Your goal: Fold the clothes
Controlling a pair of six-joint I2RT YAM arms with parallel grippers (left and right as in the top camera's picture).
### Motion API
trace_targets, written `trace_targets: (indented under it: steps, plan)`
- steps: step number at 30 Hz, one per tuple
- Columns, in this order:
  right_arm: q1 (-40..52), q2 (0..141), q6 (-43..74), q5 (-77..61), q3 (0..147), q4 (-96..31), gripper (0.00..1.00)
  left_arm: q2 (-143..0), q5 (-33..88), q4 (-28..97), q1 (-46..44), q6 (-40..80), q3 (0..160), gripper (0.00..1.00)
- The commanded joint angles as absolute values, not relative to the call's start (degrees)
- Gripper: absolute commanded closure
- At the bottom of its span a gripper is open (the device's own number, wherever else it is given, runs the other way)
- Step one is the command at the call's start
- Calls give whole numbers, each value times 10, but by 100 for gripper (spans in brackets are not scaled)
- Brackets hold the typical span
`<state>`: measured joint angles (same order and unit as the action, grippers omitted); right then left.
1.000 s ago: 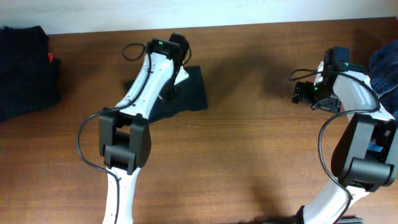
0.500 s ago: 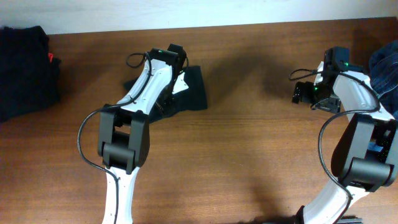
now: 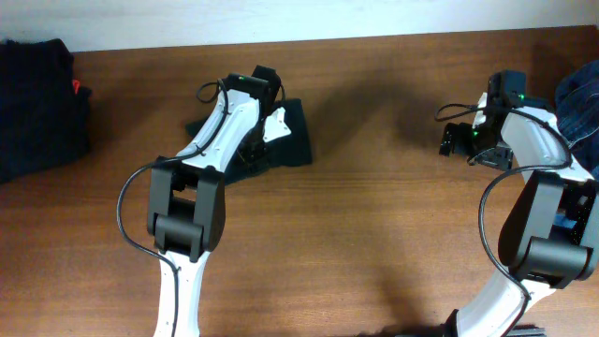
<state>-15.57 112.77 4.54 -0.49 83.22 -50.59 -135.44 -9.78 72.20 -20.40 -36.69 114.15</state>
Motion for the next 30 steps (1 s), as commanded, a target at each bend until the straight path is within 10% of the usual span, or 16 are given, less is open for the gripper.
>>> trace_targets:
  steps: [1, 12, 18, 30]
  plan:
    - [-158, 1117, 49, -8, 840, -506, 1, -1341, -89, 711, -205, -387, 1113, 9]
    - [-158, 1117, 49, -8, 840, -506, 1, -1341, -118, 650, -203, -387, 1046, 11]
    - [-158, 1117, 49, -8, 840, -506, 1, -1341, -135, 628, -203, -407, 1046, 61]
    - [-158, 1117, 49, -8, 840, -506, 1, -1341, -135, 626, -203, -406, 1046, 92]
